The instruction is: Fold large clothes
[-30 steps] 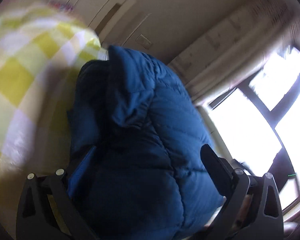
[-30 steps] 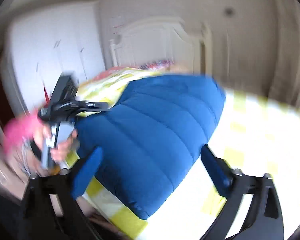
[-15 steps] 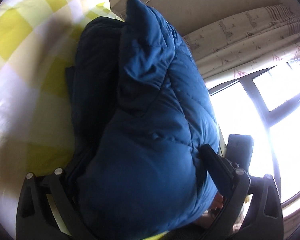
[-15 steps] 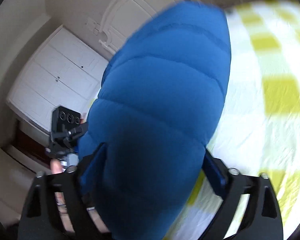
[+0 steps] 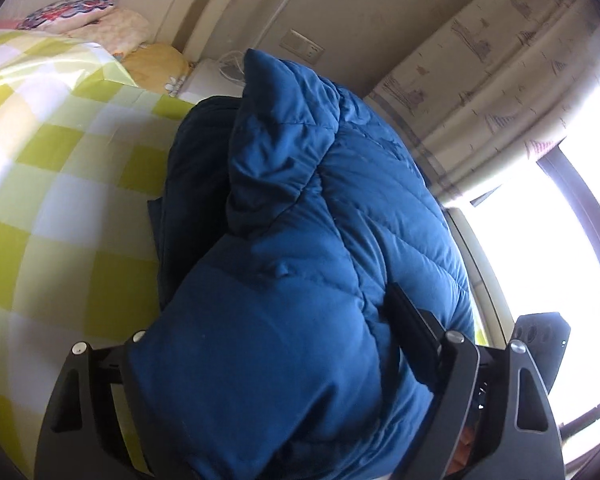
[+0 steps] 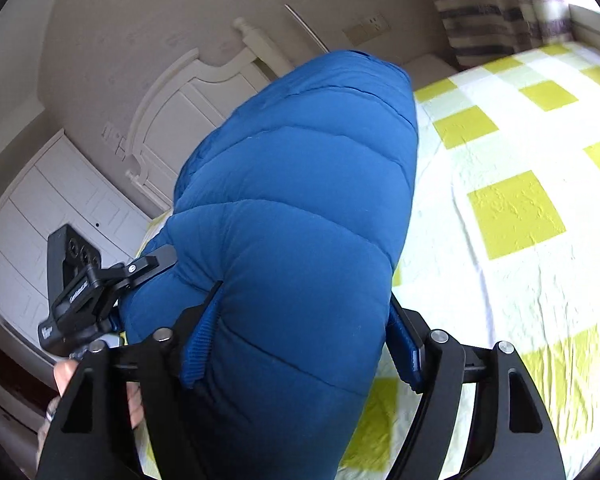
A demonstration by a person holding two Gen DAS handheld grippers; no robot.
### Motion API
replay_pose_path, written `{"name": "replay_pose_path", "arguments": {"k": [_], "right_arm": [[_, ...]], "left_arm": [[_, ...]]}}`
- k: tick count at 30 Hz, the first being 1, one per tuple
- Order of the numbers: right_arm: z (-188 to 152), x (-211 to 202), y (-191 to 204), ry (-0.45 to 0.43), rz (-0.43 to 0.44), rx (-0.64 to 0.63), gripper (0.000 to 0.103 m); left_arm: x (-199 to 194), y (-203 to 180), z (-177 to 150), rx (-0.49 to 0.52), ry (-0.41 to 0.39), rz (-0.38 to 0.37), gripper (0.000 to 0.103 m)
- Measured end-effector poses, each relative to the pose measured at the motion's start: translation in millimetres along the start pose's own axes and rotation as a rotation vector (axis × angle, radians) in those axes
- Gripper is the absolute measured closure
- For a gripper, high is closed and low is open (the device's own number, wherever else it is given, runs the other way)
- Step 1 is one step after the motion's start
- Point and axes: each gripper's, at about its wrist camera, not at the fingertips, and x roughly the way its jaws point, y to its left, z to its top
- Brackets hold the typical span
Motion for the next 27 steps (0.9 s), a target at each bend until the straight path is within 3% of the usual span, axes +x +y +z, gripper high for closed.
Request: {"name": "replay_pose_path", "arguments": {"k": [2, 5, 8, 10, 14, 16, 20, 23, 27], "right_arm": [[0, 1, 2, 0.010, -0.012, -0.008, 0.027], [-2, -10, 15, 0.009, -0.075, -0.038, 0.009], [7, -34, 41, -0.068, -0.154, -0.112, 0.009], [2, -62, 62, -0.143, -0.171, -0.169, 0.008], [-16, -118, 116, -0.291, -0.230, -0.329, 0.004], [-25, -133, 136, -0.325, -0.269, -0.390, 0.004], [-40, -147, 155, -0.368, -0.360, -0.456, 0.004], [-40, -147, 161, -0.376, -0.395, -0.461, 0.004], [-44, -148, 163, -0.381, -0.408, -0.462, 0.004]], "left_arm": [[-6, -1, -12, 0.019, -0.024, 0.022, 0.016], [-30, -9, -24, 0.031, -0.061, 0.057, 0.016], [-77, -40, -36, 0.145, -0.147, 0.137, 0.012], [-106, -61, -43, 0.192, -0.211, 0.192, 0.002], [-164, -122, -68, 0.338, -0.438, 0.325, 0.002], [-176, -147, -77, 0.406, -0.495, 0.368, 0.002], [-189, -171, -98, 0.469, -0.547, 0.418, 0.002], [-195, -170, -118, 0.461, -0.611, 0.527, 0.002], [-204, -165, -126, 0.468, -0.581, 0.477, 0.002]]}}
